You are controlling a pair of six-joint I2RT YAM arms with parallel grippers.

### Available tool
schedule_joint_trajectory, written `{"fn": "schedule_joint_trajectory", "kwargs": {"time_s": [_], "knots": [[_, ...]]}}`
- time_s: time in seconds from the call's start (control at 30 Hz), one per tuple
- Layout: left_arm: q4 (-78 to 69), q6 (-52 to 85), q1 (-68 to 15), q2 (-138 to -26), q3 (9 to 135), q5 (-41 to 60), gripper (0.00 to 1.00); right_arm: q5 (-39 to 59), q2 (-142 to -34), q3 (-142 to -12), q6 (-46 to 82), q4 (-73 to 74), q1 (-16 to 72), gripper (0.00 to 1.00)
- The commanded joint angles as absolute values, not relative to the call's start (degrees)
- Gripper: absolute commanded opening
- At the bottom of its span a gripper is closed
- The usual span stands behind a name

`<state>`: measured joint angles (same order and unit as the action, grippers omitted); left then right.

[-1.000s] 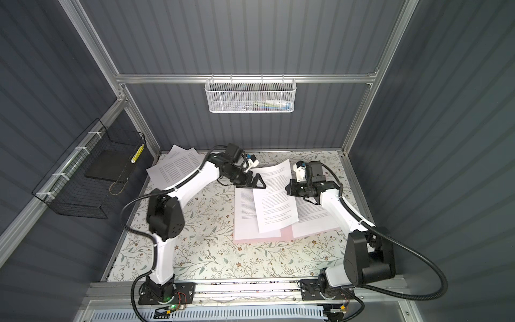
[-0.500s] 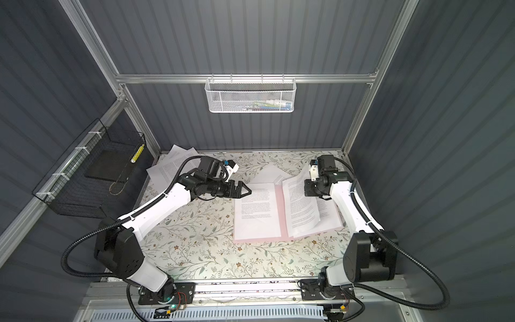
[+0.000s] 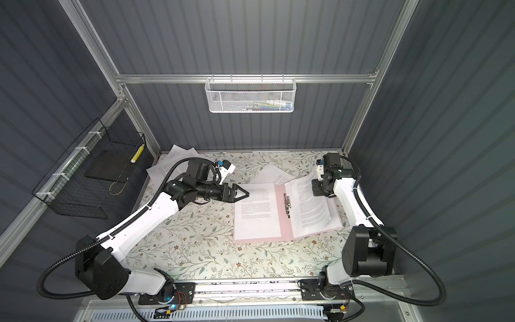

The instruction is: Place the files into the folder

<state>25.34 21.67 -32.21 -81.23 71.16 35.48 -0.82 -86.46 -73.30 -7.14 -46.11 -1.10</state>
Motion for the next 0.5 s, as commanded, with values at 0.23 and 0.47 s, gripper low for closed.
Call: {"fn": "schedule_joint_trajectory", "kwargs": {"time_s": [0.23, 0.47], "knots": [[24.93, 21.45, -32.53, -81.29, 71.00, 38.76, 1.00, 0.80, -89.53, -76.38, -10.27, -48.68, -1.23, 0.00], [25.40, 21.25, -32.52, -82.05, 71.46, 39.21, 1.00, 2.37, -89.40, -76.06, -8.95, -47.13, -1.14, 0.00]]}}
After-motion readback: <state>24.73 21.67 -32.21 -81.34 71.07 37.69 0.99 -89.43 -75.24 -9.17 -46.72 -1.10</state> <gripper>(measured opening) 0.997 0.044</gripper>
